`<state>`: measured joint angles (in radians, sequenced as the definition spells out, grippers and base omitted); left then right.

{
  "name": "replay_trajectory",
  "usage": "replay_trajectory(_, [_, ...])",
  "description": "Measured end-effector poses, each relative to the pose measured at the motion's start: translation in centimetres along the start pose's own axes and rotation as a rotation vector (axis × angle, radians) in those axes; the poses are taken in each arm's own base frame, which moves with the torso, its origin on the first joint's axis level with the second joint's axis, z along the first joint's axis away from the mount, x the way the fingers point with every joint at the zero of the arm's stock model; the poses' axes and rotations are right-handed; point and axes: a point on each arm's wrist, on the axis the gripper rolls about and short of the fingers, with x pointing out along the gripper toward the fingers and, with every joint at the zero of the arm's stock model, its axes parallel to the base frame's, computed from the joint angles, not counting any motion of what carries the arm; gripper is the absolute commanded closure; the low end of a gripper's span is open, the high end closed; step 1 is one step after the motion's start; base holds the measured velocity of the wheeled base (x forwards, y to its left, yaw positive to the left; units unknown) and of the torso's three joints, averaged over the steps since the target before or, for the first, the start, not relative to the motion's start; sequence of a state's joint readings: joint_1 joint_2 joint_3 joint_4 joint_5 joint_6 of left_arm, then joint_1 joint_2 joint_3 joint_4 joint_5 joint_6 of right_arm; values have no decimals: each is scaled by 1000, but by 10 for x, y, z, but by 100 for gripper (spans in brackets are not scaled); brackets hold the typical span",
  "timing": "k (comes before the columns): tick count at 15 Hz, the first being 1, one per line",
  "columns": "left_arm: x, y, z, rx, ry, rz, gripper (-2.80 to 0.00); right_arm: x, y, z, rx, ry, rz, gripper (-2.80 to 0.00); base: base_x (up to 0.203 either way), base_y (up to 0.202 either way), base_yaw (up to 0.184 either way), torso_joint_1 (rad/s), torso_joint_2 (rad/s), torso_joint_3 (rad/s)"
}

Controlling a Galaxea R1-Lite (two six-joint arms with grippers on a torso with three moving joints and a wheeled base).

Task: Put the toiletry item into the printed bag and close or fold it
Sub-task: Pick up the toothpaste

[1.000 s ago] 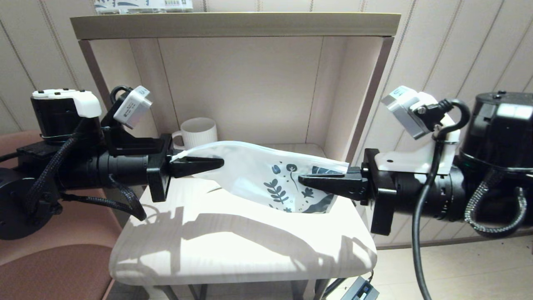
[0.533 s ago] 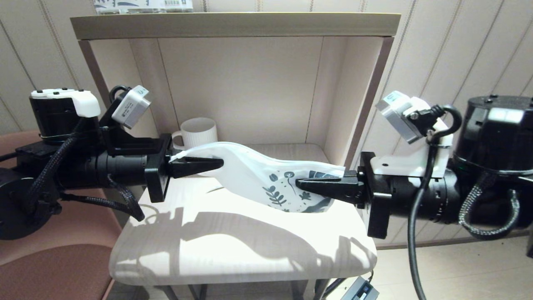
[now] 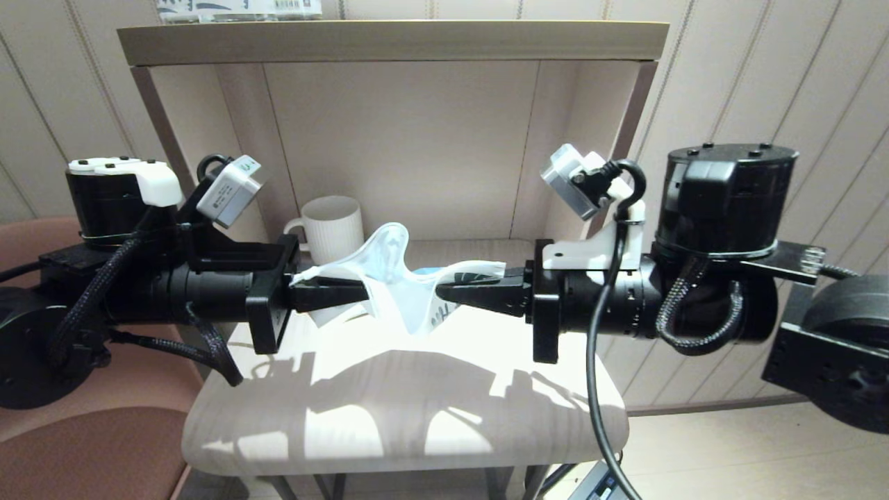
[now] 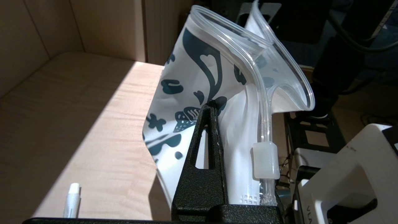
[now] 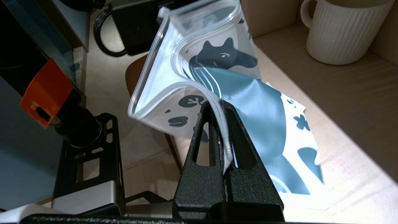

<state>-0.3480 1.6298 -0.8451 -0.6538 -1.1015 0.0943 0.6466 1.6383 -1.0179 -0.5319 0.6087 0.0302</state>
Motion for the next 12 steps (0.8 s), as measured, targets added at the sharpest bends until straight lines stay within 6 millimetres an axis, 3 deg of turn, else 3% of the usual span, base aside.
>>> replay_trajectory(3, [7,-4,-4,-12,8,-26,0,16,-8,0,12,18,6,0,0,0,0,0,0,0])
replay_trajectory(6, [13,-3,-9,-26,17,-39,0,32,-4,-5,17,34,42,0,0,0,0,0,0,0])
replay_trajectory(12, [18,6,-18,-43,32,-35,0,32,11,-12,25,58,84,0,0,0,0,0,0,0])
